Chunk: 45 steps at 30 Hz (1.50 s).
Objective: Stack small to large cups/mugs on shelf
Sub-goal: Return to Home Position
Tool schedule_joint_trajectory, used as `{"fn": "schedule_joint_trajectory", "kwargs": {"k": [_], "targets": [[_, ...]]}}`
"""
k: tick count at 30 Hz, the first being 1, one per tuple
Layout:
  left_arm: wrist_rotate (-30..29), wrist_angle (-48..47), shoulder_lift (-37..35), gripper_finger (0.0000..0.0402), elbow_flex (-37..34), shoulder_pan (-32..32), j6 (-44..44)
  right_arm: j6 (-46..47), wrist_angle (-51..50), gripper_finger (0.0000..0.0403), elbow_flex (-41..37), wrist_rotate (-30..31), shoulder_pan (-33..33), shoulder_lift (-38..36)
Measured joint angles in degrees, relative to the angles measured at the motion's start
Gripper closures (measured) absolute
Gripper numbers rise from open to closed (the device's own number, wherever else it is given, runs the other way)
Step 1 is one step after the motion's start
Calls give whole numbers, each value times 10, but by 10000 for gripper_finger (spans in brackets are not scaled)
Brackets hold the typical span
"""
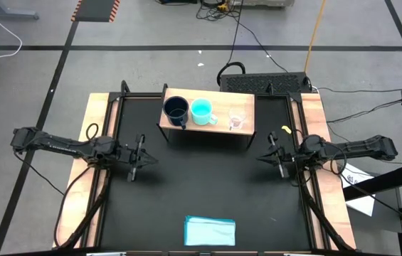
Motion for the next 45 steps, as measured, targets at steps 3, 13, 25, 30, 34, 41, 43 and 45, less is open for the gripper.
{"fn": "schedule_joint_trajectory", "kwargs": {"k": [3, 13, 25, 30, 34, 41, 43, 45], "targets": [[0, 0, 0, 365, 0, 0, 0, 16, 9, 403, 0, 0, 0, 0], [0, 0, 0, 364, 0, 0, -33, 14, 4, 403, 0, 0, 0, 0], [0, -2, 0, 364, 0, 0, -32, 14, 4, 403, 0, 0, 0, 0], [0, -2, 0, 364, 0, 0, -32, 14, 4, 403, 0, 0, 0, 0], [0, -2, 0, 364, 0, 0, -32, 14, 4, 403, 0, 0, 0, 0], [0, -3, 0, 364, 0, 0, -32, 14, 4, 403, 0, 0, 0, 0], [0, -3, 0, 364, 0, 0, -32, 14, 4, 403, 0, 0, 0, 0], [0, -2, 0, 364, 0, 0, -32, 14, 4, 403, 0, 0, 0, 0]]}}
